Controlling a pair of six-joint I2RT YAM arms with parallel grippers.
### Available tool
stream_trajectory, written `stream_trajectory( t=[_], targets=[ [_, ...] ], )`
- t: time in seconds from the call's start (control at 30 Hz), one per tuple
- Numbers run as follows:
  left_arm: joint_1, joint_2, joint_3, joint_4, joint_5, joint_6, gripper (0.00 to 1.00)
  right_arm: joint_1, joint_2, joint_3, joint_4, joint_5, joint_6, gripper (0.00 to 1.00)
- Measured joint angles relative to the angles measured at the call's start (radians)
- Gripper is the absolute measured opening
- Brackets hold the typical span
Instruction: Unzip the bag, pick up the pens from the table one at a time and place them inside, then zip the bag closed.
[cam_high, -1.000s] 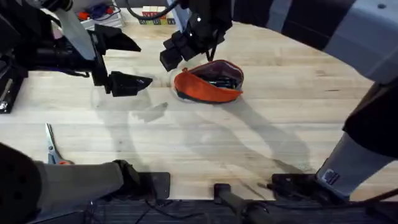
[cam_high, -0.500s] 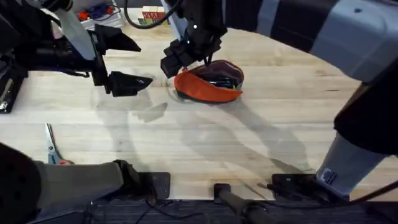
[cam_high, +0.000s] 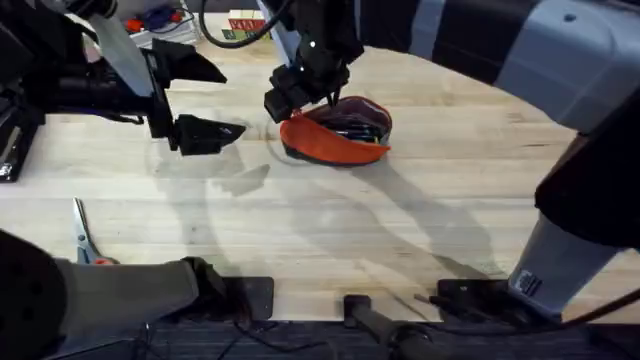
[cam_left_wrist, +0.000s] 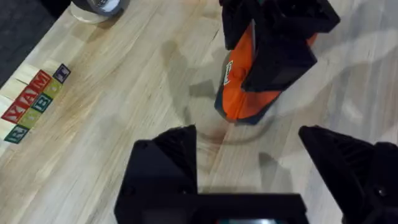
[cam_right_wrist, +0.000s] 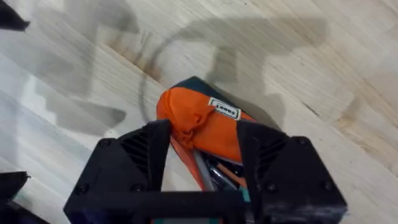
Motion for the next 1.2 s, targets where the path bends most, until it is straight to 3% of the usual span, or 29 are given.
stream_trajectory(
  t=[0.5, 0.8, 1.2],
  targets=[
    [0.000, 0.000, 0.000, 0.000, 0.000, 0.000, 0.993, 0.012, 0.019, 0.002, -0.004, -0.046, 0.000, 0.524],
    [0.000, 0.000, 0.000, 0.000, 0.000, 0.000, 0.993, 0.014, 0.028, 0.002, -0.002, -0.057, 0.000, 0.343],
    [0.000, 0.000, 0.000, 0.000, 0.000, 0.000, 0.993, 0.014, 0.028, 0.002, 0.002, -0.057, 0.000, 0.349]
  ],
)
